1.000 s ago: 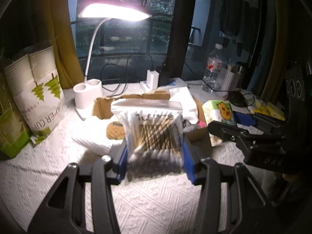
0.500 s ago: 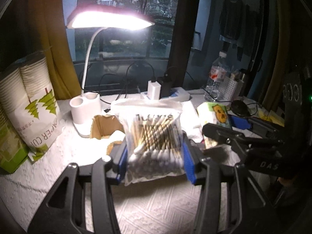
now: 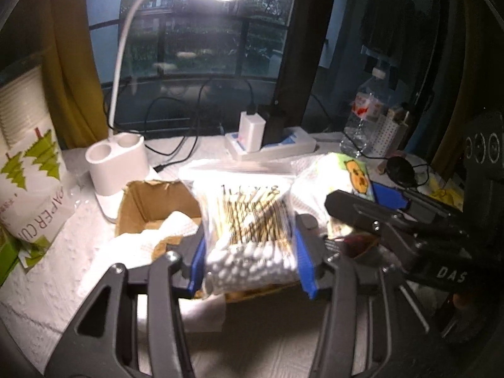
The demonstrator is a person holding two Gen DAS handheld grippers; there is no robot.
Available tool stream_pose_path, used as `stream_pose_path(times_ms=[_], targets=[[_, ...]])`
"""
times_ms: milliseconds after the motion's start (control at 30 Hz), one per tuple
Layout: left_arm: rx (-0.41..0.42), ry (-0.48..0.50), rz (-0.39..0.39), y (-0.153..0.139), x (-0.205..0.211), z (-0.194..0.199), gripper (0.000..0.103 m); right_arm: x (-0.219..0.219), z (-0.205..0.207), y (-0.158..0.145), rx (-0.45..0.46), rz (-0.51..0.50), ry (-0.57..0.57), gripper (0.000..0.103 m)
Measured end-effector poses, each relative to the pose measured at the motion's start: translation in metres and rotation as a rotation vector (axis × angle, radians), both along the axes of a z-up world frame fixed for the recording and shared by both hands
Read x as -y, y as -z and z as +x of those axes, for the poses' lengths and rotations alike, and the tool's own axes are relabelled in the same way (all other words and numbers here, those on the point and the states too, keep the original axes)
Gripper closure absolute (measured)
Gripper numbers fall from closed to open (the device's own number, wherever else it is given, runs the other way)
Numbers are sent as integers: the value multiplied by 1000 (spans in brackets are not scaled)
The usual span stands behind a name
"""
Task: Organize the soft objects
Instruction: 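Lower the swab bag and snack packet into the box and open both tools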
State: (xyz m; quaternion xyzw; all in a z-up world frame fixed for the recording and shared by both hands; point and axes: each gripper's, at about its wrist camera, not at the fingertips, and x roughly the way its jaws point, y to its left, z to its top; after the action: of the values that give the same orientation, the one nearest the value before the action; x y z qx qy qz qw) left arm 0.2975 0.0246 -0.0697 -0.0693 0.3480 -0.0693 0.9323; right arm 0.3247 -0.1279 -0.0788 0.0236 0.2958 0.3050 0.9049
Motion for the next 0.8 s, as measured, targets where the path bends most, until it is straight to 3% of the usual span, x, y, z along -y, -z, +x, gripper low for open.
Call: stream_pose_path(times_ms=[433, 567, 700, 800], targets=[[-80, -20, 6, 25, -4, 28, 50, -4, 23, 20, -49, -4, 10, 42], [-84, -39, 3, 26, -7, 28, 39, -4, 25, 23, -58, -2, 12, 41], [-80, -48, -1, 24, -10, 26, 36, -2, 26, 24, -63, -2, 34, 40], [-76, -53, 1, 21, -12, 22, 35, -1, 27, 24, -73, 0, 41, 32]])
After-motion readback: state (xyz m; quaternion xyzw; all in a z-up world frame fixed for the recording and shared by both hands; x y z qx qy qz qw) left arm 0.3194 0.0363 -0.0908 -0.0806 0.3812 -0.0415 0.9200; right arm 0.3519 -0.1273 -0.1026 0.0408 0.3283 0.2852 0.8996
